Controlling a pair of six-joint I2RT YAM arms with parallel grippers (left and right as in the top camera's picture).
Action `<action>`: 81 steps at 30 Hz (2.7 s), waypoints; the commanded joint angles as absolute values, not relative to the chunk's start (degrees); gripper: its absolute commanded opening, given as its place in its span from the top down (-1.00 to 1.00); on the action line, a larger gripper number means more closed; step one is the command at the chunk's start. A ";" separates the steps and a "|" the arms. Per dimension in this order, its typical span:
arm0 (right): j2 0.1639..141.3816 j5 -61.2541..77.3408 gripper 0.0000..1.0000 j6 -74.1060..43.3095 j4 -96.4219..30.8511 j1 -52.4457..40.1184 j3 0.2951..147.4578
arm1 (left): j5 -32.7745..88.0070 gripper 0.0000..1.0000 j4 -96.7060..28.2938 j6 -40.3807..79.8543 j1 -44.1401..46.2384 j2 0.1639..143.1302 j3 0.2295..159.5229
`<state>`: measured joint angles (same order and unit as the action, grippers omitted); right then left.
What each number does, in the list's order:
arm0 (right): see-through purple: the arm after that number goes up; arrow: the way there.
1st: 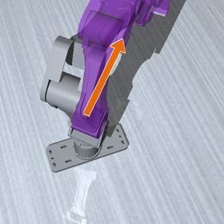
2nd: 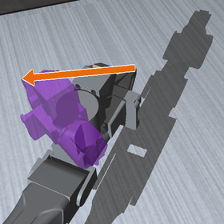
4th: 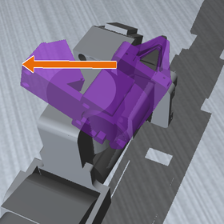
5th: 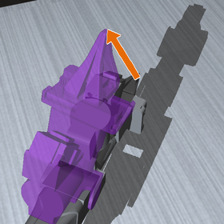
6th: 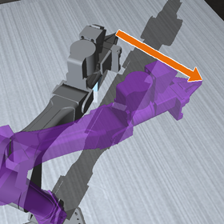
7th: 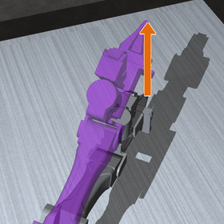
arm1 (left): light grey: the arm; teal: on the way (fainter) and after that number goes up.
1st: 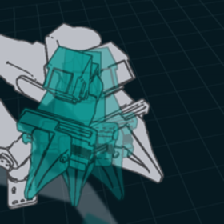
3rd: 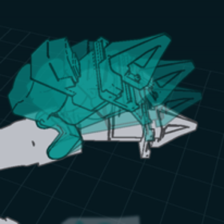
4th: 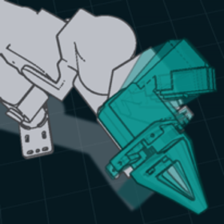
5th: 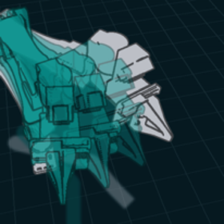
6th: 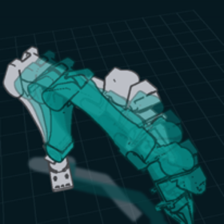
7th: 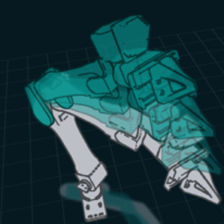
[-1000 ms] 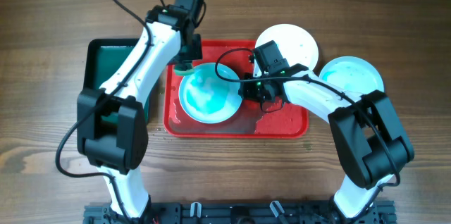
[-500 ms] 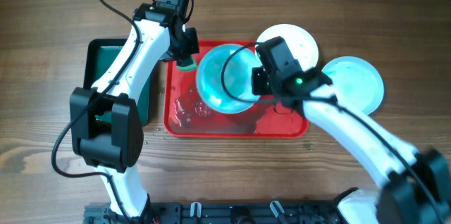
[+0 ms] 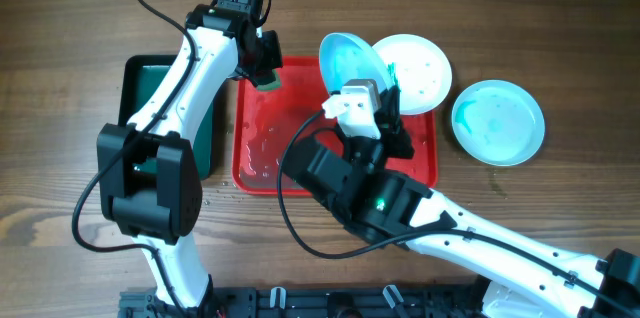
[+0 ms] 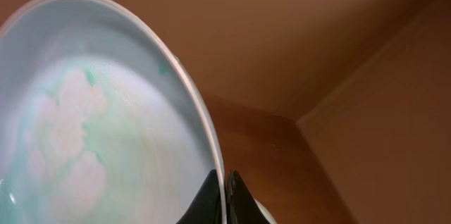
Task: Clean dirty plates on tray and stack at the side
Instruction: 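Lift the scrubbed plate with the right gripper and place it right of tray, then drag the last plate to tray center with the right gripper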
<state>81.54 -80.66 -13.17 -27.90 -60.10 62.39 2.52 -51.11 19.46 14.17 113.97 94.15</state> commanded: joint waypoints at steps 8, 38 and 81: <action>80.44 -87.02 0.91 4.27 -15.68 -60.38 63.64 | 3.20 0.92 -51.20 20.21 13.87 113.36 94.83; 90.04 -0.05 0.92 -25.58 -40.18 25.58 57.74 | 3.20 0.92 -52.10 20.21 14.02 113.36 94.83; 102.32 5.39 0.26 -22.48 -49.23 -18.04 81.43 | 3.20 0.92 -52.49 20.18 14.02 113.36 94.83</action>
